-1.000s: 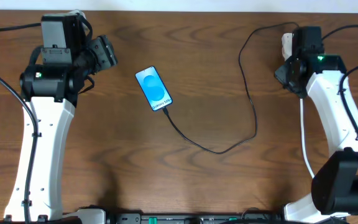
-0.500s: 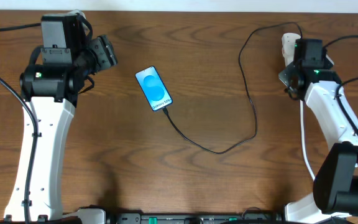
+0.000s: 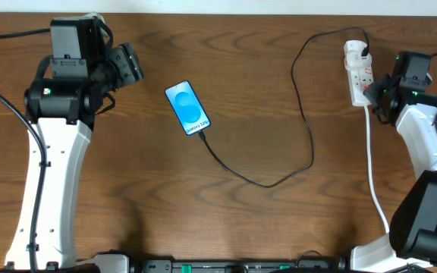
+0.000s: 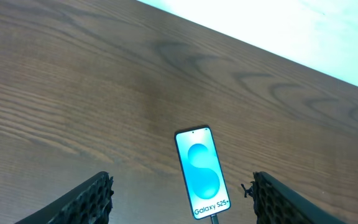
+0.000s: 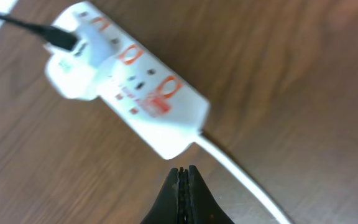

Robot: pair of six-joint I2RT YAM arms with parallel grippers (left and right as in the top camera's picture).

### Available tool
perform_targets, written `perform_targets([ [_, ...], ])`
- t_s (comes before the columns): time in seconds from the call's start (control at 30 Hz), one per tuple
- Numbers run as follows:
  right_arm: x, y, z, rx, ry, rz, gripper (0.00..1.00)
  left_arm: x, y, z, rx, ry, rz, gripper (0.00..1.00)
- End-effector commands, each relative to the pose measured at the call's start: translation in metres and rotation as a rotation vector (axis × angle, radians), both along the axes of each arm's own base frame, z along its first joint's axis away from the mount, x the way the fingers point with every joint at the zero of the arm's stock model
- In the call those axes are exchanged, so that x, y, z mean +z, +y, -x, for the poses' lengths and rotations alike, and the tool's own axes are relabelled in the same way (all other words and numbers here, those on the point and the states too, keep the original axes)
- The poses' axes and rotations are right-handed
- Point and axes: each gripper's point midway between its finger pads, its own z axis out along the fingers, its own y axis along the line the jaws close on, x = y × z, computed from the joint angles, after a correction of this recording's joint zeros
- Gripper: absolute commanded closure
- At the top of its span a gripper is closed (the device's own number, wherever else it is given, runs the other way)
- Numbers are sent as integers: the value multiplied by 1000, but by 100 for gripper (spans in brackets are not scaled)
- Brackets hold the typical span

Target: Plug charger to phone and switch on socket

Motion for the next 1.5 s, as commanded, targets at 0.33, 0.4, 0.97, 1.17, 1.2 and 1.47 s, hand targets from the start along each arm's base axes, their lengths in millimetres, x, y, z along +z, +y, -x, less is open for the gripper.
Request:
perform_targets([
  [0.33,-42,16,-17,140,23,-93,99,5,4,2,8,-1,-16,27],
  [0.4,-39,15,-20,158,10,-78,99,5,4,2,8,-1,-16,27],
  [0.97,-25,8,-25,318,-5,-53,99,4,4,3,8,2,-16,27],
  [1.17,-14,-5,-32,278,-18,0,99,-4,4,2,8,21,-16,27],
  [1.2,-13,-7,-33,273,-18,9,99,-4,4,1,8,23,-16,27],
  [1.47,-25,-26,-40,151,-17,39,99,-9,4,-1,8,34,-17,27],
])
